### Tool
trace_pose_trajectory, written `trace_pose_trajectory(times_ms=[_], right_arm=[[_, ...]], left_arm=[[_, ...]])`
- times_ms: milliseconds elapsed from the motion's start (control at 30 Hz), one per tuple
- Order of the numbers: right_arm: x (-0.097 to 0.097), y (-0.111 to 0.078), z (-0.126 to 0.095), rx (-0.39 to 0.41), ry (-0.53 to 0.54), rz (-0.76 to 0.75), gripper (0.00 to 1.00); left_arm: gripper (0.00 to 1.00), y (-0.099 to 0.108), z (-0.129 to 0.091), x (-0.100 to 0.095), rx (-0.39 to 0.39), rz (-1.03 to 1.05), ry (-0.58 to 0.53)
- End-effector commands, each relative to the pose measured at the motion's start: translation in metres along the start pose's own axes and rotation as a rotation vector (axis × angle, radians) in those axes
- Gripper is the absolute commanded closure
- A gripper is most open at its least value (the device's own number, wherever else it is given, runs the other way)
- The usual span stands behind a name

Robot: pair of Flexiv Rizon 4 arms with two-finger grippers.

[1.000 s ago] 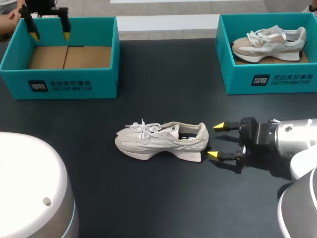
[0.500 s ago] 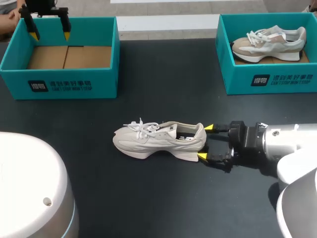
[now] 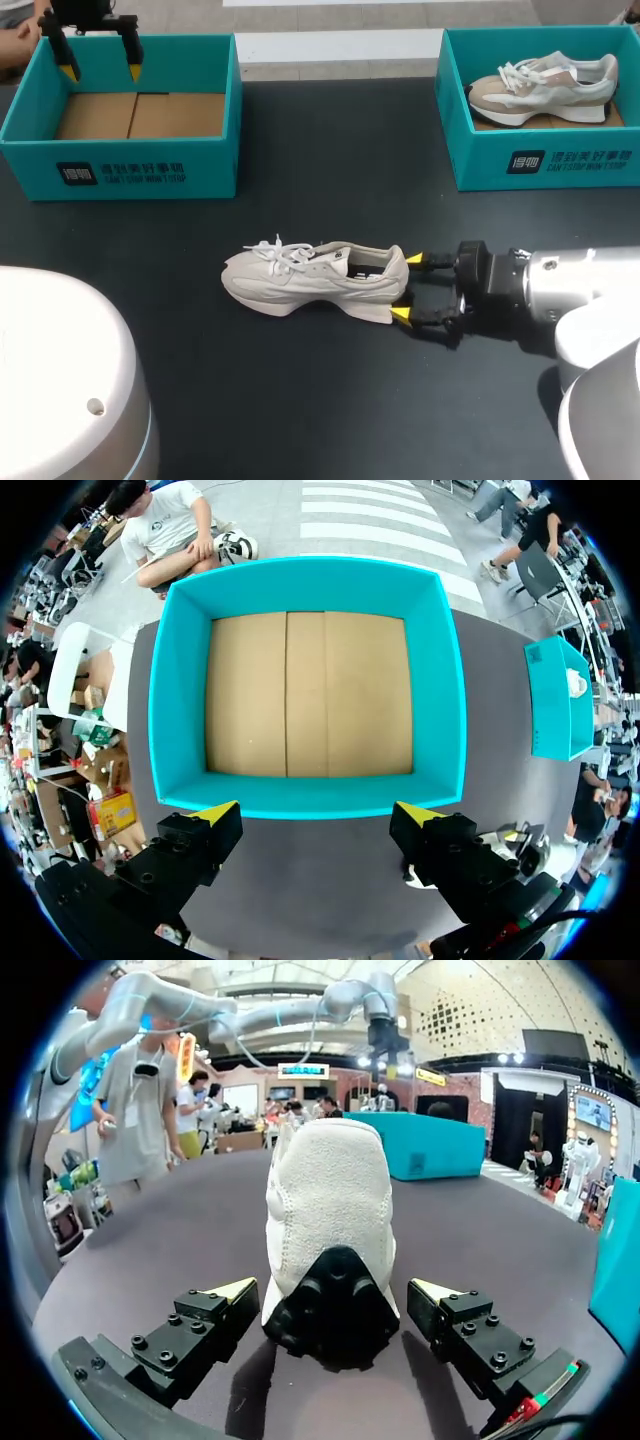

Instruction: Take the shoe out of the shoebox, open the shoe tongue, remove and reinsert the insole, then place the shoe into the shoebox

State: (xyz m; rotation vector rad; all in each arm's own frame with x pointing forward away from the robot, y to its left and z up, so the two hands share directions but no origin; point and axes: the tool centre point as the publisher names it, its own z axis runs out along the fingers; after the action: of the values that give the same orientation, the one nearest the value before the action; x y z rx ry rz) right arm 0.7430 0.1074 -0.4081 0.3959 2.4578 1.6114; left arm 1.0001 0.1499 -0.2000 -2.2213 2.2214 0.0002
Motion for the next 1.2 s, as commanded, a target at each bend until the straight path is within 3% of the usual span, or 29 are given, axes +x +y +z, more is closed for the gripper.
trace_pose_trajectory(times_ms=[33,700,1133,1167,1200], right_arm=[[0.005,0.008,-0.002,0.014,-0.010,-0.001,0.00],[-0.006,0.012,0.038,-0.028,0.028,-0.027,0.00],[-0.002,0.012,0.057,-0.043,0.069,-0.031,0.00],[-0.002,0.012,0.057,-0.044,0.069,-0.033,0.10],[-0.002,0.011,0.057,-0.045,0.075,-0.039,0.77]], left_arm=[[0.00,0.000,0.000,0.000,0.000,0.000,0.000],[0.00,0.000,0.000,0.000,0.000,0.000,0.000],[0.00,0.000,0.000,0.000,0.000,0.000,0.000],[0.00,0.000,0.000,0.000,0.000,0.000,0.000],[0.00,0.000,0.000,0.000,0.000,0.000,0.000]])
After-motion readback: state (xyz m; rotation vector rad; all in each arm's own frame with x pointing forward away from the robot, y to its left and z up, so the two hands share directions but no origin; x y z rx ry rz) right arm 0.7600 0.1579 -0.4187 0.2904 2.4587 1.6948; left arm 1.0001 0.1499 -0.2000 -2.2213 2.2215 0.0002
